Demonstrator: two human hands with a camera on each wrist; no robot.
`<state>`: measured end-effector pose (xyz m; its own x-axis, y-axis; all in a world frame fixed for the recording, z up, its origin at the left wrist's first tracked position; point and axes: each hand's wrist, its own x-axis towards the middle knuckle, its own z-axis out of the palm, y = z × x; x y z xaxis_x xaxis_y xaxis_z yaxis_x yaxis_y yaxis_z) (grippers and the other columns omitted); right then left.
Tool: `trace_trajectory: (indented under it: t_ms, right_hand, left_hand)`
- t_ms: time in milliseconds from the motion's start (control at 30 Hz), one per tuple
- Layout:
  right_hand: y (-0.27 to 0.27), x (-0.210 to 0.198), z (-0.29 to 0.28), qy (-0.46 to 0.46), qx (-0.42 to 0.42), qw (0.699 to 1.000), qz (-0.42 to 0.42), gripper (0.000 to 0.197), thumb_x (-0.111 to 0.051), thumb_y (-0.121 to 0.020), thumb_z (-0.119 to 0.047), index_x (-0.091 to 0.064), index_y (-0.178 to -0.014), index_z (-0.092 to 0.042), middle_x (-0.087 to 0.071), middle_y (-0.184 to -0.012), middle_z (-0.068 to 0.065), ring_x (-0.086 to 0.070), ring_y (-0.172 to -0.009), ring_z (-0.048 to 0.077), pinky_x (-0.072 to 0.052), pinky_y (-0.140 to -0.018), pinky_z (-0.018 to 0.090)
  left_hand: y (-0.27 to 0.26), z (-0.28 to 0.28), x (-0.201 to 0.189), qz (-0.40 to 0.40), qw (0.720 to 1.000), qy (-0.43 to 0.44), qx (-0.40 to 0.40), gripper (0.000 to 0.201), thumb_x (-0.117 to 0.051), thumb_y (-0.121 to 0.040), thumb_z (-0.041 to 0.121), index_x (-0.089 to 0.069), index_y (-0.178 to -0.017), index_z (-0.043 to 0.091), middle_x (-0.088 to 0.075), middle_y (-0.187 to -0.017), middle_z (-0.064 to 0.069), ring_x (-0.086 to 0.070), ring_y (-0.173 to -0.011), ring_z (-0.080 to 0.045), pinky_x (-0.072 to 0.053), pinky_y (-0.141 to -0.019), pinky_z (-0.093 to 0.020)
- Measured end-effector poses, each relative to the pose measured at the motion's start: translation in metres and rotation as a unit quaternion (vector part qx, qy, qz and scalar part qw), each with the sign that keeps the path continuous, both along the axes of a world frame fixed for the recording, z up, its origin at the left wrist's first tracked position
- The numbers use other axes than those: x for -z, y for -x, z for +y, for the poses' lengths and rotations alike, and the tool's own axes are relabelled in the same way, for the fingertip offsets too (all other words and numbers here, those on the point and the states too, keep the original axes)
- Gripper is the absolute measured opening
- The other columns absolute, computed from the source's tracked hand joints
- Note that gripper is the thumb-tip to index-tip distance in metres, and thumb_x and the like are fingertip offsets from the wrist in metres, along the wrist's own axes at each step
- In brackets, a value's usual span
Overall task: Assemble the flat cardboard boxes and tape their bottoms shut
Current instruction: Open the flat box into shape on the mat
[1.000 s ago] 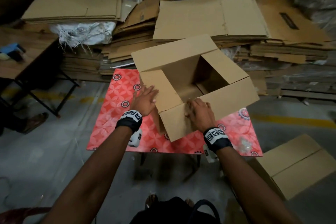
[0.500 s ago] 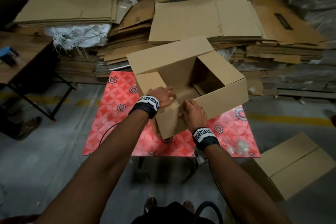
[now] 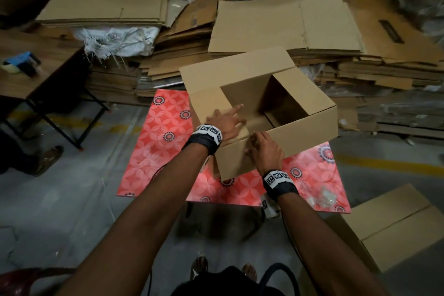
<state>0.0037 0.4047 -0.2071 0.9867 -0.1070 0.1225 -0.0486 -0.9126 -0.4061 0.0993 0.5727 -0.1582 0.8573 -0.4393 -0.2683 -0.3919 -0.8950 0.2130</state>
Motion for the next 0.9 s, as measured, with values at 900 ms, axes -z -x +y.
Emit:
trace_trajectory:
  t_ms: [900]
  right_hand:
    - [-0.008, -0.003, 0.005, 0.015, -0.021, 1.0, -0.012, 0.034, -0.084, -0.067, -0.024, -0.06, -0.09, -0.018, -0.06, -0.097, 0.004, -0.06, -0.091, 0.031, -0.045, -0.072, 0.037]
  left_hand:
    - [0.094, 0.071, 0.05, 0.005, 0.906, 0.177, -0.384, 0.08, -0.038, -0.087, 0.082, -0.066, -0.111, 0.011, -0.064, -0.127, -0.015, -0.041, -0.134, -0.042, -0.036, -0.107, -0.061]
